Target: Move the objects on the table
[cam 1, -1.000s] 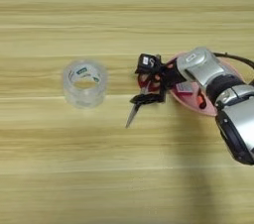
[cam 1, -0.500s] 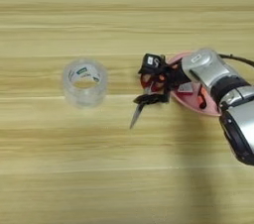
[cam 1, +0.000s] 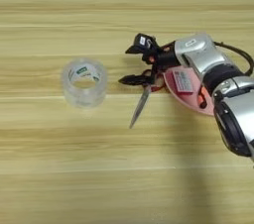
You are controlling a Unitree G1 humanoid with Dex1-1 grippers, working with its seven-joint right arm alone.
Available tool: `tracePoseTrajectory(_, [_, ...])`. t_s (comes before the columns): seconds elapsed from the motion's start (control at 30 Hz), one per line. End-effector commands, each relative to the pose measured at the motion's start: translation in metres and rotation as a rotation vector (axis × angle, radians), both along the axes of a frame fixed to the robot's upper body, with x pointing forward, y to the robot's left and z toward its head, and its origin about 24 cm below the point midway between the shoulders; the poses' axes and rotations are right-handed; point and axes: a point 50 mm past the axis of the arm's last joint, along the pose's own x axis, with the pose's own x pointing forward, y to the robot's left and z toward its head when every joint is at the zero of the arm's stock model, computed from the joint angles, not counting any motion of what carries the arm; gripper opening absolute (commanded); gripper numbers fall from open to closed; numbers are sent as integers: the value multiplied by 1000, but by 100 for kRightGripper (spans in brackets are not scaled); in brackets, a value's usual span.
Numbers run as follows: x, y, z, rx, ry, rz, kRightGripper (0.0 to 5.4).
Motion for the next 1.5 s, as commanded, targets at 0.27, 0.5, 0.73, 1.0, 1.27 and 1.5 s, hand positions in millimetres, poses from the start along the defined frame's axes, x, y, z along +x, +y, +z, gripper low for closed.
tracePoseTrajectory(0.27, [21, 19, 77, 26, -228, 67, 538])
tracePoseTrajectory(0.5, [21, 38, 88, 42, -251, 100, 538])
tracePoseTrajectory(0.73, [19, 62, 88, 50, -253, 123, 538])
tracePoseTrajectory(1.0, [17, 88, 81, 38, -254, 119, 538])
tracePoseTrajectory(1.27, [13, 96, 56, -23, -232, 68, 538])
tracePoseTrajectory(1.5, [13, 90, 35, -75, -219, -11, 538])
